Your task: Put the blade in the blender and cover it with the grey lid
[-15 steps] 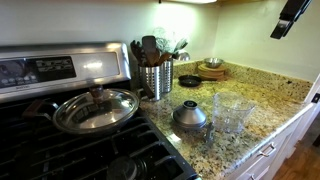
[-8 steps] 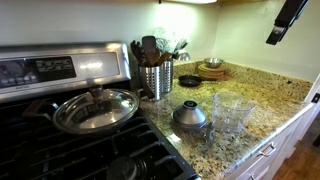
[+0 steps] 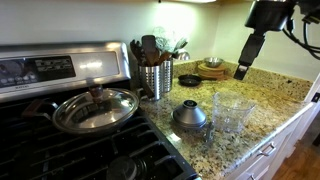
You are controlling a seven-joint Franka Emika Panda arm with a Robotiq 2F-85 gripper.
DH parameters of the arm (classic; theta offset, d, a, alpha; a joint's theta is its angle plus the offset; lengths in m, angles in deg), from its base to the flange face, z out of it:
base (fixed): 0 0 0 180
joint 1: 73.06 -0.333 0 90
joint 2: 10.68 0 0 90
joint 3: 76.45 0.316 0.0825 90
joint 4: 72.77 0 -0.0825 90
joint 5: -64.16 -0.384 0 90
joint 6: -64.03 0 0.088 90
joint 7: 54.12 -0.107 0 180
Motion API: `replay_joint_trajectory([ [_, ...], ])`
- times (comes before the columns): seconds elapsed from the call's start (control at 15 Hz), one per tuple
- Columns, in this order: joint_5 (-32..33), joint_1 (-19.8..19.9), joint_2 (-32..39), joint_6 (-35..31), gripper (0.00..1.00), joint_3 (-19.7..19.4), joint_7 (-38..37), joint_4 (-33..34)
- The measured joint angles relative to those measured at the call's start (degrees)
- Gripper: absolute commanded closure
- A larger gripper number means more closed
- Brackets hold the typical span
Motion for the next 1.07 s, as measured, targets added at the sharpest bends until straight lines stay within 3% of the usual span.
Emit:
replay_joint_trajectory([
  [0.33,0.01,-1.43,7.68,-2.95,0.0,2.35,0.0,1.87],
  [1.07,0.02,-1.5,10.31,-3.9,0.0,3.64,0.0,2.04],
])
